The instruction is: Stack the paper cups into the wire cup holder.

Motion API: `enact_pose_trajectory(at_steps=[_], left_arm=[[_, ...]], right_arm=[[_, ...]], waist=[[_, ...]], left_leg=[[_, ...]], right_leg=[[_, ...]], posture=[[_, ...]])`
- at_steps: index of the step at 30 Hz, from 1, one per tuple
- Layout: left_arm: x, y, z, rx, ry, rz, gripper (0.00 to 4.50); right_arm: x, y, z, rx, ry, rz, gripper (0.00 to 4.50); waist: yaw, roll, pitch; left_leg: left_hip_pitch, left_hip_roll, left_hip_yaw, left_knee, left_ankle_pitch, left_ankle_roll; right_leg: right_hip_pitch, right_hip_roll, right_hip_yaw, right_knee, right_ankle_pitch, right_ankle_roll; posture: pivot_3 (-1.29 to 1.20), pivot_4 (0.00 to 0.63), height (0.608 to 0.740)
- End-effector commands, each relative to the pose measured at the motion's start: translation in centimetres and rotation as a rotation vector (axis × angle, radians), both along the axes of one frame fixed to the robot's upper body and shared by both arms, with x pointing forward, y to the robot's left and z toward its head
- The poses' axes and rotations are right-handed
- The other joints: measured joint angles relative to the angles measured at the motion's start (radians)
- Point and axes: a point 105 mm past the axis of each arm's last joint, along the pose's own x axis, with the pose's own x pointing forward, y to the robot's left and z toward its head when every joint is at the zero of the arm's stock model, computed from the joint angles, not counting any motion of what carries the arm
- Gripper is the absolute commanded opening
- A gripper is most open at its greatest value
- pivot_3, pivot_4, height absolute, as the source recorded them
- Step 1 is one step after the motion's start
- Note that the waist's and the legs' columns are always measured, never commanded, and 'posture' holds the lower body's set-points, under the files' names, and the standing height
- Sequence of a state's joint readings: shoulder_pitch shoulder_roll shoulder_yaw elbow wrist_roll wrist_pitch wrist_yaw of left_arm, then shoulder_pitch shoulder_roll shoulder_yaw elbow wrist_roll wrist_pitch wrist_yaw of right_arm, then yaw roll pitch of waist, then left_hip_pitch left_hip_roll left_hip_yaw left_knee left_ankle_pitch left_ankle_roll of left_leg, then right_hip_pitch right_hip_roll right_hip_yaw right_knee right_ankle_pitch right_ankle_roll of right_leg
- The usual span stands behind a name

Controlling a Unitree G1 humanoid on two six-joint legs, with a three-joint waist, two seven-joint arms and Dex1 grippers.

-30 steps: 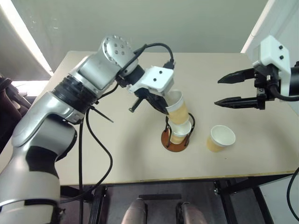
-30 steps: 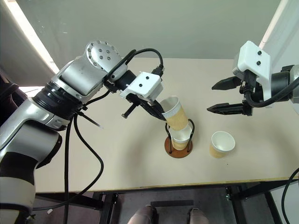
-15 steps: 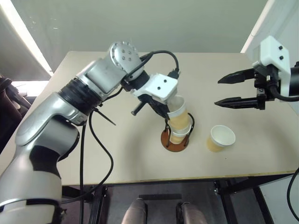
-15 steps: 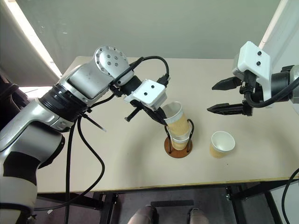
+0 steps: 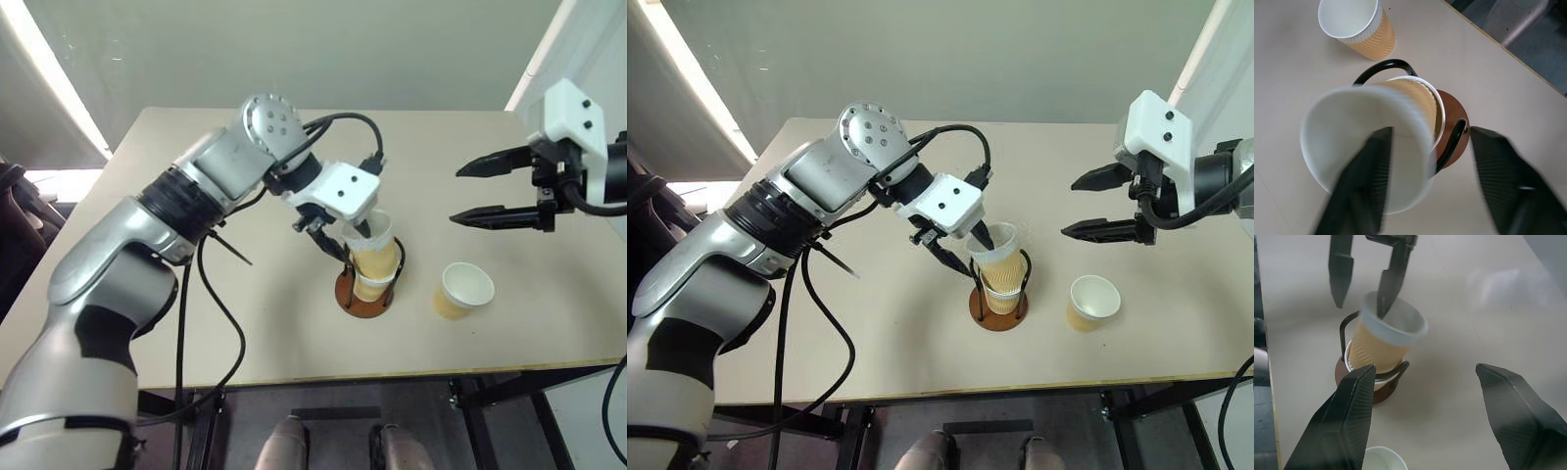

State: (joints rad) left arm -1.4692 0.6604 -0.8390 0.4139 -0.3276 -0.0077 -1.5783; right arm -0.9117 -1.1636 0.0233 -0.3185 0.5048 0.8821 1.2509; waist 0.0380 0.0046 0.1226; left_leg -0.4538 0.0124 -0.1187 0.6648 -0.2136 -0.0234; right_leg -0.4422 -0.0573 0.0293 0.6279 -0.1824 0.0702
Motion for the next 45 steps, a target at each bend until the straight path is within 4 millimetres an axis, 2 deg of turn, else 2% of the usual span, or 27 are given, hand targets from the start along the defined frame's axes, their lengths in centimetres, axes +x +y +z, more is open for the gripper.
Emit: enact_pose_trajectory(at_steps=[1,2,9,12,16,20,24,29,31,38,42,45], left_arm=[[-0.6,-0.1,1.7,-0.037,0.002,-0.027,4.21],[-0.5,-0.2,1.9,-0.049,0.005,-0.022,4.48],[-0.9,-0.5,2.1,-0.075,0.035,-0.020,4.48],[-1.1,-0.9,3.0,-0.137,0.085,-0.004,4.48],[-0.5,-0.3,4.9,-0.255,0.106,0.066,4.48],[-1.0,1.3,6.3,-0.333,0.166,0.118,4.48],[-1.2,3.7,6.3,-0.366,0.167,0.210,4.48],[-1.7,4.8,6.3,-0.407,0.174,0.275,4.48],[-1.8,5.0,6.3,-0.422,0.179,0.293,4.48],[-2.1,5.4,6.2,-0.452,0.190,0.323,4.48],[-2.3,5.8,6.0,-0.453,0.190,0.348,4.48],[-2.3,6.4,5.9,-0.455,0.188,0.383,4.48]], right_arm=[[-0.2,-0.4,0.6,-0.022,-0.036,-0.015,3.38],[-0.1,-0.4,0.6,-0.022,-0.037,-0.016,3.38],[0.1,-0.4,0.6,-0.021,-0.041,-0.016,3.38],[0.2,-0.7,0.4,-0.031,-0.033,-0.031,3.38],[0.7,-2.5,-2.2,-0.164,-0.017,-0.095,3.38],[0.4,-2.7,-3.3,-0.205,0.007,-0.083,3.38],[-1.2,-2.4,-5.2,-0.277,0.082,-0.022,3.38],[-3.5,-1.3,-6.8,-0.297,0.170,0.060,3.38],[-3.8,-1.3,-7.6,-0.312,0.186,0.069,3.38],[-2.5,-2.4,-10.3,-0.409,0.167,0.046,3.38],[-1.3,-3.6,-11.5,-0.475,0.149,0.024,3.38],[-0.8,-3.7,-12.1,-0.493,0.153,0.040,3.38]], waist=[[0.000,0.000,0.000],[0.000,0.000,0.000],[0.000,0.000,0.000],[0.001,0.000,0.000],[0.006,0.000,0.000],[0.003,0.003,-0.001],[-0.001,0.003,-0.001],[0.004,0.003,-0.001],[0.008,0.003,-0.001],[0.004,0.003,-0.001],[-0.001,0.003,-0.001],[-0.003,0.003,-0.001]], left_leg=[[0.000,0.000,0.000,0.000,0.000,0.000],[0.000,0.000,0.000,0.000,0.000,0.000],[0.000,0.000,0.000,0.000,0.000,0.000],[0.000,0.000,0.000,0.000,0.000,0.000],[0.000,0.000,-0.001,0.001,0.000,0.000],[0.000,0.000,0.001,0.001,-0.001,0.000],[0.001,0.001,0.003,0.000,-0.001,0.000],[0.001,0.000,0.003,0.001,0.000,0.000],[0.001,0.000,0.002,0.002,0.000,0.000],[0.004,0.001,0.003,0.002,-0.001,0.000],[0.005,0.001,0.003,0.002,-0.001,0.001],[0.005,0.001,0.003,0.002,-0.001,0.001]], right_leg=[[0.000,0.000,0.000,0.000,0.000,0.000],[0.000,0.000,0.000,0.000,0.000,0.000],[0.000,0.000,0.000,0.000,0.000,0.000],[0.000,0.000,0.000,0.000,0.000,0.000],[0.000,0.000,0.000,0.000,0.000,0.001],[0.000,0.000,0.000,0.000,0.000,0.002],[0.000,0.001,0.000,0.000,0.000,0.002],[0.000,0.001,0.001,0.000,-0.001,0.002],[0.001,0.001,0.001,0.000,-0.001,0.002],[0.003,0.000,0.001,0.001,-0.001,0.001],[0.003,0.000,0.001,0.002,0.000,0.001],[0.003,0.000,0.001,0.001,0.000,0.002]], posture=[[0.00,0.150,0.740],[0.00,0.150,0.740],[0.00,0.150,0.740],[0.00,0.150,0.740],[0.00,0.150,0.740],[0.00,0.150,0.740],[0.00,0.150,0.740],[0.00,0.150,0.740],[0.00,0.150,0.740],[0.00,0.150,0.740],[0.00,0.150,0.740],[0.00,0.150,0.740]])
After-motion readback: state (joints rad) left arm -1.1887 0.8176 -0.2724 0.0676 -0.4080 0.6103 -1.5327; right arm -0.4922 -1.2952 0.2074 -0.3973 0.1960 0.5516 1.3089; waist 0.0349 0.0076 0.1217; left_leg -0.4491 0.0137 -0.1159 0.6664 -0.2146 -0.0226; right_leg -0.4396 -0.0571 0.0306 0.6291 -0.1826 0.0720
